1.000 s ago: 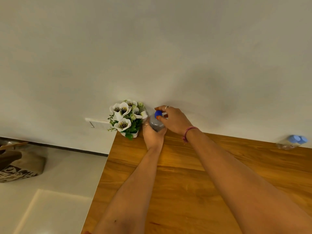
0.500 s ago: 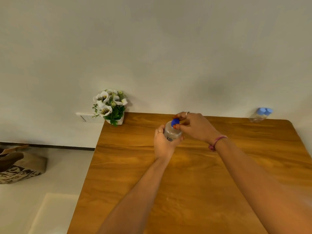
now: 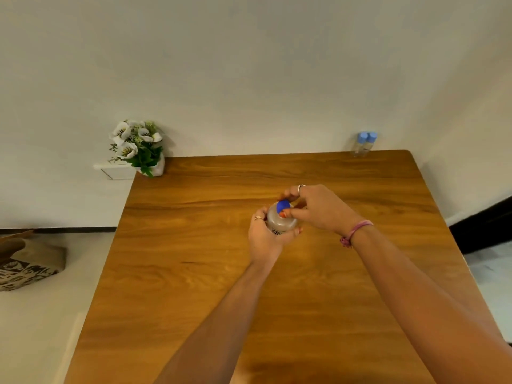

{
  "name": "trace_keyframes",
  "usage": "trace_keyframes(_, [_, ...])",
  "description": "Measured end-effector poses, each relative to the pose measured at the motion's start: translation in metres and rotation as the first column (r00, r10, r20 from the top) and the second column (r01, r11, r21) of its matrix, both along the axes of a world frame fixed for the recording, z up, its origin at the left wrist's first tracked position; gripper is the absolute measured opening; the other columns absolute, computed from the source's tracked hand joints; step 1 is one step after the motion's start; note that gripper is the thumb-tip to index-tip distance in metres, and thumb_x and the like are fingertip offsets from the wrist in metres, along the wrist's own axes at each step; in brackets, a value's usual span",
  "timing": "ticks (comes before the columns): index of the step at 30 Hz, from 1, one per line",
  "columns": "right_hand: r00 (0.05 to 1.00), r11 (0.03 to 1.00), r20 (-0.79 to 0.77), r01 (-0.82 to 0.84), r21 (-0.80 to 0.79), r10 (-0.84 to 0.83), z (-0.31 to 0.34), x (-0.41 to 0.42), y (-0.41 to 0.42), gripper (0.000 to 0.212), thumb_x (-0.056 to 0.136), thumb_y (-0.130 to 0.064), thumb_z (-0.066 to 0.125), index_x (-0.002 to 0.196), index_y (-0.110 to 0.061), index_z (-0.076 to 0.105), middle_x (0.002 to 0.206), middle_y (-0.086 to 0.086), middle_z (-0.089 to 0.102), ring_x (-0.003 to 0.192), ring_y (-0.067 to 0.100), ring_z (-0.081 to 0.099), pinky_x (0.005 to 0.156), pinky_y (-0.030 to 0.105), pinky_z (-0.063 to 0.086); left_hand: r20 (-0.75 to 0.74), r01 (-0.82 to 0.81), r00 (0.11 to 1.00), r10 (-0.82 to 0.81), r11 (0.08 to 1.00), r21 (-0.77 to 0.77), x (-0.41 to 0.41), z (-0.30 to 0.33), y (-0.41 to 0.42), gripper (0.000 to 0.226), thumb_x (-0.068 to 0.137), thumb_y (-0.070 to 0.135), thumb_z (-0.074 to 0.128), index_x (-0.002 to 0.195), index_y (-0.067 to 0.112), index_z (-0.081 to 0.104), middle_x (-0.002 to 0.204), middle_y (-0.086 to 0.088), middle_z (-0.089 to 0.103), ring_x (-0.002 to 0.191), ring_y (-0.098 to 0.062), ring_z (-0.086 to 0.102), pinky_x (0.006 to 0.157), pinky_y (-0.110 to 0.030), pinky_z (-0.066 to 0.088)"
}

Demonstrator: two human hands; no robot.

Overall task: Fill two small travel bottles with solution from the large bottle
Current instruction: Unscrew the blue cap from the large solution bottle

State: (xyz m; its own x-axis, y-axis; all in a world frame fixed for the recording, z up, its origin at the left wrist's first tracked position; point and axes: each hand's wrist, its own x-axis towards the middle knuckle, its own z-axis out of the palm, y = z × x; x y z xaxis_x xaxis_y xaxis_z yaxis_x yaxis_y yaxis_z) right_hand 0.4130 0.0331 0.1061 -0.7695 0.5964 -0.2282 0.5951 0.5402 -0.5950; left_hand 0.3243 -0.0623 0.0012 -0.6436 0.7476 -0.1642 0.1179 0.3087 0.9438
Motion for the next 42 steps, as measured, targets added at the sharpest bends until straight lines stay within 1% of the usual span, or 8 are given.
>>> trace_keyframes(3, [1.000, 1.000, -0.019, -0.008, -0.021, 0.008, -0.004, 0.017, -0.006, 0.033, 0.085, -0.026, 0.066, 0.117, -0.022, 0.061, 0.111, -0.007, 0.066, 0.092, 0.005, 0.060, 0.087, 0.023, 0.050, 0.000, -0.001, 1.000, 0.001, 1.000, -0.024, 0.014, -0.003, -0.007, 0.071, 0.051, 0.026, 0.093, 0.108, 0.014, 0.052, 0.104, 0.000, 0.062, 0.089, -0.008, 0.059, 0.069, -0.012, 0.047])
trace_keyframes(17, [0.999, 0.999, -0.011, -0.047, 0.028, 0.047, -0.024, 0.025, -0.026, 0.039, 0.086, -0.022, 0.065, 0.124, -0.014, 0.056, 0.121, 0.002, 0.062, 0.108, 0.014, 0.058, 0.089, 0.023, 0.045, -0.022, 0.021, 0.999, -0.024, 0.994, -0.105, 0.030, -0.017, -0.026, 0.090, 0.047, 0.040, 0.092, 0.122, 0.015, 0.049, 0.116, -0.002, 0.061, 0.105, -0.017, 0.060, 0.090, -0.043, 0.053])
trace_keyframes(20, [0.995, 0.994, 0.044, -0.090, 0.054, 0.088, -0.019, 0.022, -0.026, 0.041, 0.087, -0.023, 0.063, 0.126, -0.014, 0.053, 0.124, 0.003, 0.061, 0.110, 0.016, 0.057, 0.092, 0.026, 0.046, 0.010, 0.079, 0.997, -0.079, 0.990, -0.119, 0.025, -0.005, -0.031, 0.112, 0.048, 0.044, 0.090, 0.140, 0.014, 0.035, 0.136, 0.002, 0.048, 0.122, -0.013, 0.048, 0.102, -0.032, 0.045])
trace_keyframes(23, [0.977, 0.979, 0.146, -0.172, 0.111, 0.155, -0.010, 0.018, -0.022, 0.047, 0.088, -0.022, 0.061, 0.133, -0.015, 0.047, 0.129, 0.002, 0.057, 0.113, 0.017, 0.055, 0.094, 0.030, 0.047, 0.034, 0.120, 0.993, -0.117, 0.988, -0.098, 0.013, 0.002, -0.033, 0.104, 0.061, 0.027, 0.089, 0.144, 0.011, 0.029, 0.144, 0.001, 0.039, 0.129, -0.008, 0.038, 0.097, -0.019, 0.036])
trace_keyframes(27, [0.938, 0.941, 0.234, -0.298, 0.161, 0.257, 0.003, 0.007, -0.021, 0.045, 0.088, -0.017, 0.061, 0.132, -0.018, 0.049, 0.127, 0.000, 0.057, 0.110, 0.017, 0.056, 0.091, 0.028, 0.046, 0.007, 0.223, 0.975, -0.224, 0.966, -0.127, 0.001, 0.008, -0.031, 0.076, 0.068, 0.023, 0.084, 0.132, 0.013, 0.045, 0.125, 0.007, 0.054, 0.113, -0.007, 0.051, 0.076, 0.000, 0.038])
trace_keyframes(30, [0.896, 0.892, 0.341, -0.378, 0.247, 0.285, 0.007, -0.001, -0.024, 0.030, 0.091, -0.014, 0.056, 0.120, -0.017, 0.060, 0.114, 0.003, 0.063, 0.099, 0.017, 0.058, 0.084, 0.026, 0.047, 0.004, 0.258, 0.965, -0.261, 0.952, -0.163, -0.001, 0.008, -0.030, 0.066, 0.071, 0.025, 0.082, 0.127, 0.015, 0.048, 0.121, 0.004, 0.060, 0.107, -0.009, 0.056, 0.076, -0.006, 0.039])
trace_keyframes(38, [0.960, 0.921, 0.281, -0.128, 0.369, 0.021, -0.010, -0.007, -0.037, 0.024, 0.088, -0.030, 0.062, 0.100, -0.010, 0.063, 0.094, 0.007, 0.065, 0.080, 0.016, 0.060, 0.067, 0.022, 0.045, -0.035, 0.267, 0.961, -0.275, 0.951, -0.155, -0.008, 0.003, -0.029, 0.071, 0.068, 0.028, 0.084, 0.129, 0.016, 0.049, 0.125, 0.005, 0.057, 0.110, -0.005, 0.050, 0.086, -0.018, 0.039])
trace_keyframes(42, [0.954, 0.979, 0.301, -0.081, 0.188, 0.021, -0.001, -0.007, -0.032, 0.049, 0.079, -0.033, 0.072, 0.120, -0.013, 0.056, 0.116, 0.008, 0.062, 0.102, 0.020, 0.059, 0.085, 0.027, 0.049, -0.032, 0.274, 0.959, -0.282, 0.950, -0.153, -0.009, 0.003, -0.029, 0.072, 0.068, 0.027, 0.084, 0.129, 0.013, 0.049, 0.124, 0.005, 0.057, 0.108, -0.005, 0.050, 0.088, -0.020, 0.041])
